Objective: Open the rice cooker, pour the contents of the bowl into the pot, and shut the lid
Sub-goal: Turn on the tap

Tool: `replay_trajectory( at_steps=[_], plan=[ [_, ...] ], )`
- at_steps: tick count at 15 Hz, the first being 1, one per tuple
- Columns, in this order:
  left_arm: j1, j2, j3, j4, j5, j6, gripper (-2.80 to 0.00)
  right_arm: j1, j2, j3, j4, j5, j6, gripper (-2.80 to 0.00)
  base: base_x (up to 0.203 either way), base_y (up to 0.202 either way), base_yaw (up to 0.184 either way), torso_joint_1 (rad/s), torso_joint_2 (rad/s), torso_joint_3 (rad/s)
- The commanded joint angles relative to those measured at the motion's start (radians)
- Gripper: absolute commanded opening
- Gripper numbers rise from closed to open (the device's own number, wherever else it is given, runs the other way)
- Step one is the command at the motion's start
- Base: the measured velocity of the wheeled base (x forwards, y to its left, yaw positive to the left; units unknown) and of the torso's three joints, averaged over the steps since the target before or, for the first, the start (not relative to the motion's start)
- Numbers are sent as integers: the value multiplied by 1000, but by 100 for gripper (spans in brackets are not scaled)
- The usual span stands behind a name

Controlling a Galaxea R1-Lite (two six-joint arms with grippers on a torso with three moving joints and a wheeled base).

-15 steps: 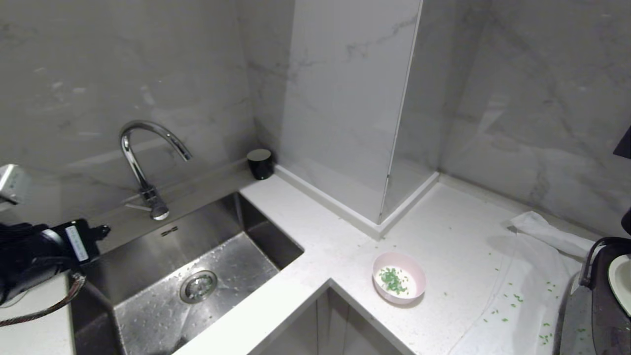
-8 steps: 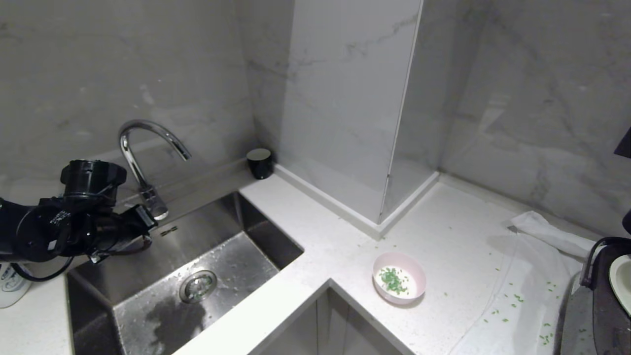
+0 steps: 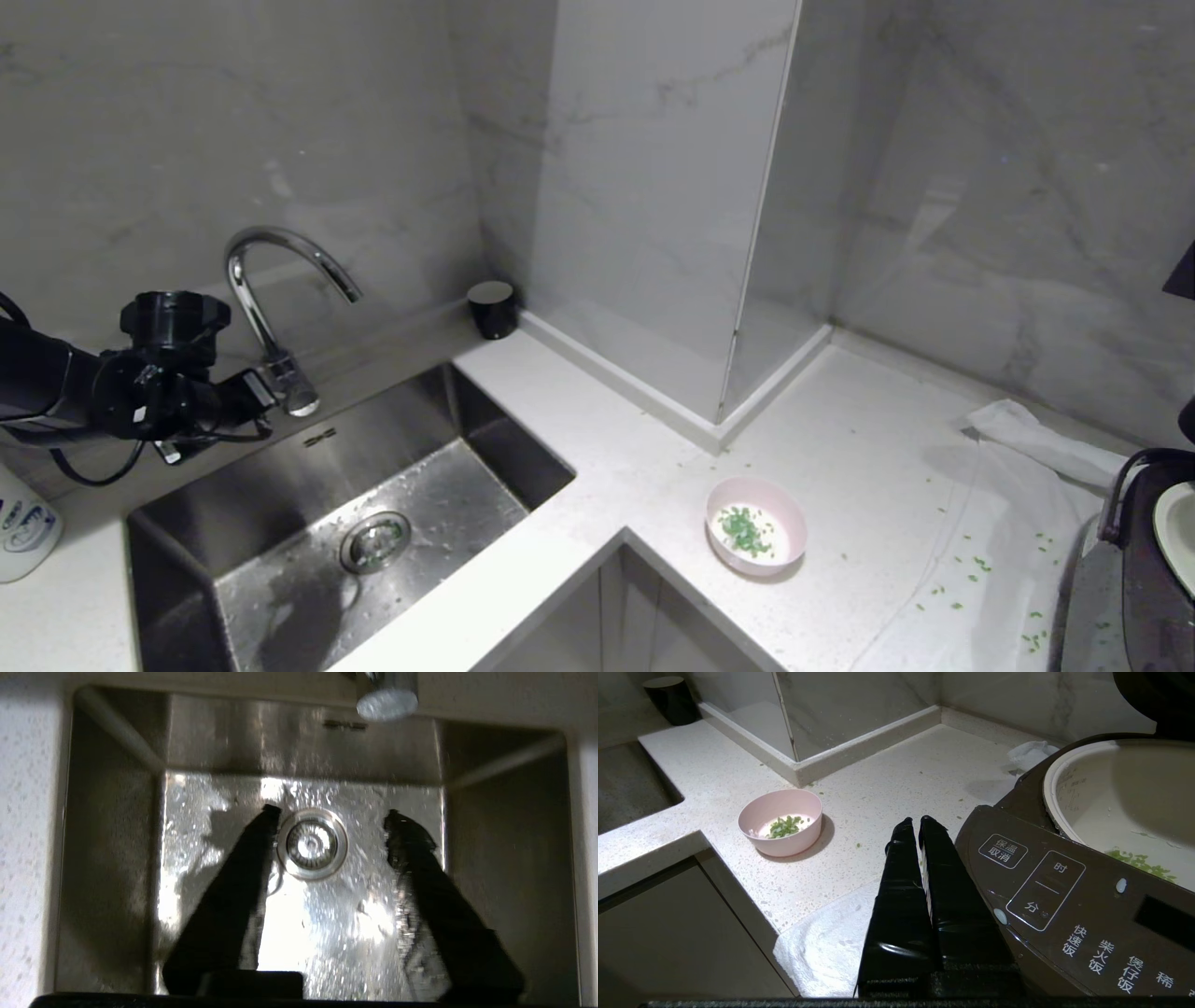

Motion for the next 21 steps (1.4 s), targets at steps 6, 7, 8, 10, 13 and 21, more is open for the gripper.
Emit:
replay_trajectory(
  at_steps=[6,7,8,10,13,21],
  plan=[
    [17,196,-238,-4,46,-11,0,2,0,0,0,0,0,-280,0,0,0,0,0,0],
    [17,216,-266,-4,47,-11,0,0,0,0,0,0,0,-280,0,0,0,0,0,0],
    [17,242,-300,-4,52,-11,0,1,0,0,0,0,0,-280,0,0,0,0,0,0],
    [18,295,-366,-3,80,-9,0,0,0,0,0,0,0,-280,0,0,0,0,0,0],
    [27,348,-425,-2,89,-7,0,0,0,0,0,0,0,-280,0,0,0,0,0,0],
    [54,424,-549,1,88,-5,0,1,0,0,0,0,0,-280,0,0,0,0,0,0]
  ],
)
